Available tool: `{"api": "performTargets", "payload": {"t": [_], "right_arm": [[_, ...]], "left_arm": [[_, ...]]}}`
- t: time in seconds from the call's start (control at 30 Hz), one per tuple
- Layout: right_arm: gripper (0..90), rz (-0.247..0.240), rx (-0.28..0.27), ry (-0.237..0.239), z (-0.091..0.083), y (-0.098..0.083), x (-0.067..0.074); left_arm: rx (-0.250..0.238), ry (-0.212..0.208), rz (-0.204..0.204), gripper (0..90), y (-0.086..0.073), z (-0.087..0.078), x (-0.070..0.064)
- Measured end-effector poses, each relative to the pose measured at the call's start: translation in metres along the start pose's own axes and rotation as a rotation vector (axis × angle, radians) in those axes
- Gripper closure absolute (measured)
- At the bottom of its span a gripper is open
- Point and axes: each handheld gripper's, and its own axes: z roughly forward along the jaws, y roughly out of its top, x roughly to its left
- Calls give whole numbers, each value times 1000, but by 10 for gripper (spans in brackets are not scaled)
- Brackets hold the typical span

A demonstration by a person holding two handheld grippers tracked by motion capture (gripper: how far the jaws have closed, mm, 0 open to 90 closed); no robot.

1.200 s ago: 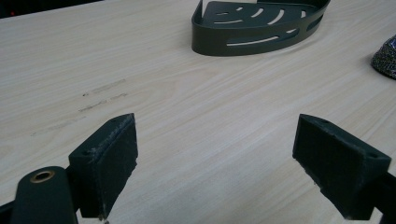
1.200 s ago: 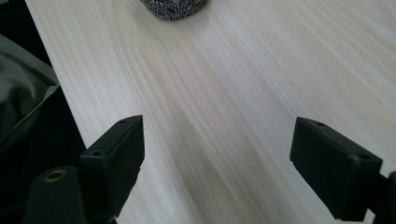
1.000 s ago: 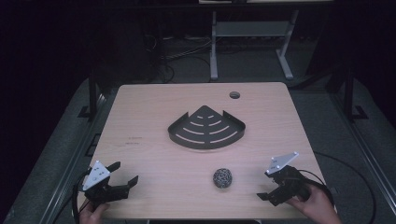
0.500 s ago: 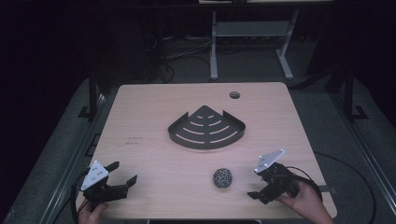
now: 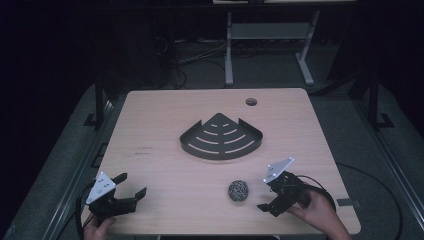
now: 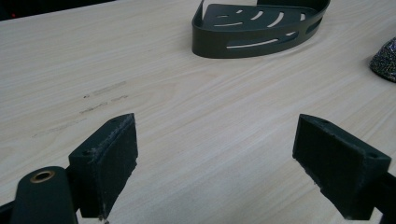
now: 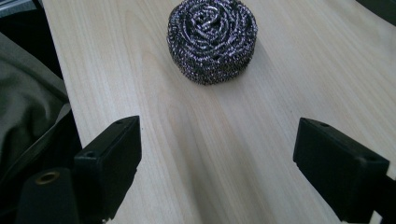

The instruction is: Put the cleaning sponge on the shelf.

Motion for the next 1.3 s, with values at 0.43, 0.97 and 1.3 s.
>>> {"api": "performTargets", "payload": {"t": [0.43, 0.97, 1.3], "right_arm": [[144, -29, 19, 18, 11, 14, 1], [144, -58, 33, 34, 18, 34, 3], [144, -76, 53, 46, 26, 47, 3]], "left_arm": [[1, -2, 2, 133, 0, 0, 0], [-5, -7, 10, 133, 1, 0, -2], [-9, -2, 4, 133, 1, -2, -1]]}}
